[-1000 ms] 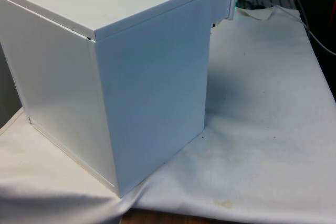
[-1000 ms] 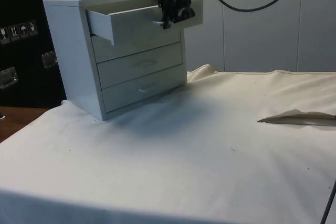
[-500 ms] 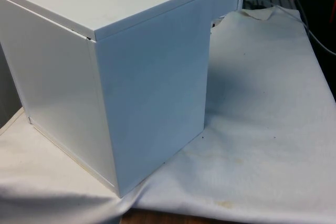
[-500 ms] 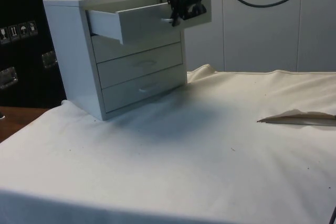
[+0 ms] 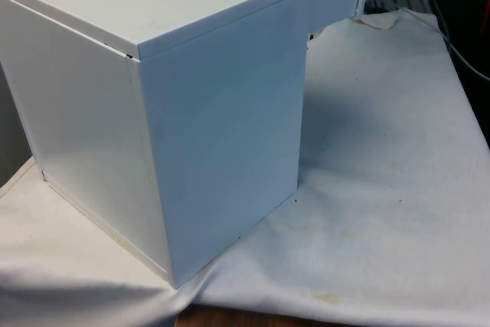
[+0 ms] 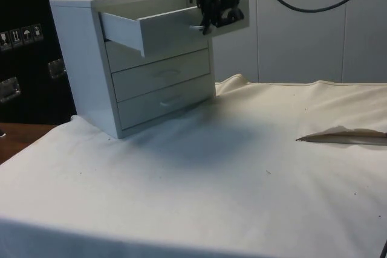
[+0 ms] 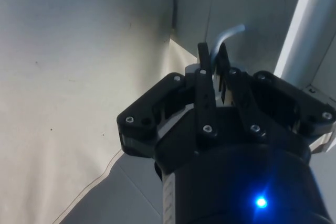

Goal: Open the drawer, then close it.

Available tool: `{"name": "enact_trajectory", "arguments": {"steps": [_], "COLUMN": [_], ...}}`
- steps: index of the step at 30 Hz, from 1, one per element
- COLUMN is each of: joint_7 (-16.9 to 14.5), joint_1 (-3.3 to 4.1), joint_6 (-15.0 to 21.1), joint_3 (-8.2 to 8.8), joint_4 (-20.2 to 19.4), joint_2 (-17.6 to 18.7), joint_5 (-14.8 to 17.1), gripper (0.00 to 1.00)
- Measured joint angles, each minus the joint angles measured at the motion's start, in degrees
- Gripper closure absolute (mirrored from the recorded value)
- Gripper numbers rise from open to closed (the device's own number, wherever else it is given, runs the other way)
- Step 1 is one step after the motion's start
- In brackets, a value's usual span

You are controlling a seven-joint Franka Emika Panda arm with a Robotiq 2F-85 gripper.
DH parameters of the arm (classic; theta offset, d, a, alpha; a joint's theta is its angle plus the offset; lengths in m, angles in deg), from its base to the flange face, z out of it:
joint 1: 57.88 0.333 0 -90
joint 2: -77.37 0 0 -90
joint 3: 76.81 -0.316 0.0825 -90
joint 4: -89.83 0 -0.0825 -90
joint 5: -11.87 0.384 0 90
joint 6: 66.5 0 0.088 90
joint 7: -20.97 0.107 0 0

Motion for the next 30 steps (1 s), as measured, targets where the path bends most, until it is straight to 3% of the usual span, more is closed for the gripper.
{"name": "enact_trajectory", "arguments": {"steps": [26, 29, 30], "joint_7": [1.55, 1.55, 1.55], "joint_1": [0.17, 0.23, 0.29], "joint_6": [0.00, 0.00, 0.00], "joint_3": [-0.11, -0.11, -0.11], "joint_4": [-0.23, -0.29, -0.29], "joint_2": [0.23, 0.29, 0.29], "joint_5": [0.00, 0.00, 0.00], "gripper": [0.98, 0.89, 0.80]}}
